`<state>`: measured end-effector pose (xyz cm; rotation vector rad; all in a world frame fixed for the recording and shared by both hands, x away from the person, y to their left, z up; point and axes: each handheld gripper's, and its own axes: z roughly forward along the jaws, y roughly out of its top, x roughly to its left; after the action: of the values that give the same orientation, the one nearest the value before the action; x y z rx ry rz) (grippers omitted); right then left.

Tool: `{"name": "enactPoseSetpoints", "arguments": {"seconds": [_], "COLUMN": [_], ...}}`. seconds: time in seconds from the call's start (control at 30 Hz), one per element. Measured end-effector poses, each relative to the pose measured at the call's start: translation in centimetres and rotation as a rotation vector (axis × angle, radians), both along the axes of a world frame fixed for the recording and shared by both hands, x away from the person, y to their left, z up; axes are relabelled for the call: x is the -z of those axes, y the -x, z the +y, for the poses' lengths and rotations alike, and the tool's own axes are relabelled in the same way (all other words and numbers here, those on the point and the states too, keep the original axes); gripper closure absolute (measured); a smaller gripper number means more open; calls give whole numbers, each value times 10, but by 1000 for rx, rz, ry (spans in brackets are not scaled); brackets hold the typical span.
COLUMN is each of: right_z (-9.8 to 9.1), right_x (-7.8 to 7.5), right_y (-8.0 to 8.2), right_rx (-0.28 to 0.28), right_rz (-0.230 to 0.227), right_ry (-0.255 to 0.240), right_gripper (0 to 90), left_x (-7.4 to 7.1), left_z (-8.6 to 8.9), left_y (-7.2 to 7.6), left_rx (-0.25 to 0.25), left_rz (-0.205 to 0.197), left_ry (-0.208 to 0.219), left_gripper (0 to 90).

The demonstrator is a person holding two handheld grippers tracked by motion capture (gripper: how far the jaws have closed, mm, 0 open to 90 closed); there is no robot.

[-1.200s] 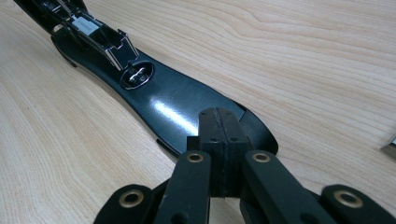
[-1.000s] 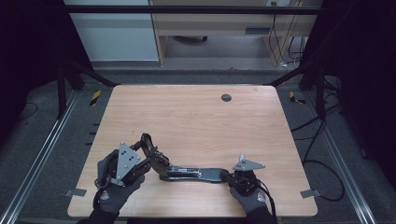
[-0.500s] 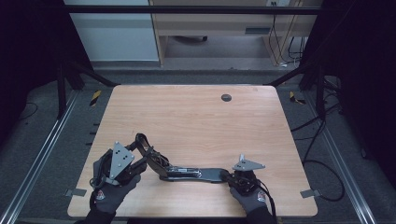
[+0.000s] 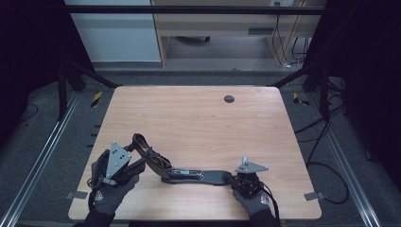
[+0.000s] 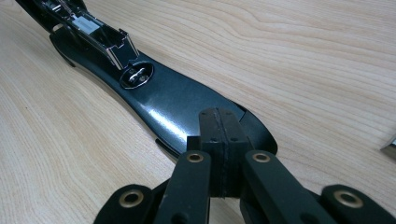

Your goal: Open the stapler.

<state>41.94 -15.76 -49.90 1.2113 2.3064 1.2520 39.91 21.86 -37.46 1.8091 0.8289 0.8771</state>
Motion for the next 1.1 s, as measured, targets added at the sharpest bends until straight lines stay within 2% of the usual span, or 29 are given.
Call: {"name": "enactPoseSetpoints", "arguments": {"seconds": [0.33,0.4,0.43,0.5,0.6,0.67,0.77,0.93,1.1], "right_z": [0,0,0,0,0,0,0,0,0], "right_x": [0,0,0,0,0,0,0,0,0], "right_y": [0,0,0,0,0,0,0,0,0], "right_rx": [0,1,0,1,1,0,0,-1,-1], "right_rz": [0,2,0,1,1,1,3,2,1], "right_ry": [-1,-1,-1,-1,-1,-1,-2,-1,-1], "right_gripper": [900,900,900,900,900,900,900,900,900], "left_x": [2,2,2,3,4,8,11,13,14], "left_z": [5,6,7,8,14,22,29,32,35], "left_y": [2,1,3,2,3,2,1,1,1], "left_rx": [-9,-6,-10,-9,-37,-49,-52,-52,-60], "left_rz": [0,-16,-1,-15,18,37,51,53,62], "left_ry": [2,0,1,5,13,47,64,69,55], "left_gripper": [528,527,526,524,517,512,505,498,482]}}
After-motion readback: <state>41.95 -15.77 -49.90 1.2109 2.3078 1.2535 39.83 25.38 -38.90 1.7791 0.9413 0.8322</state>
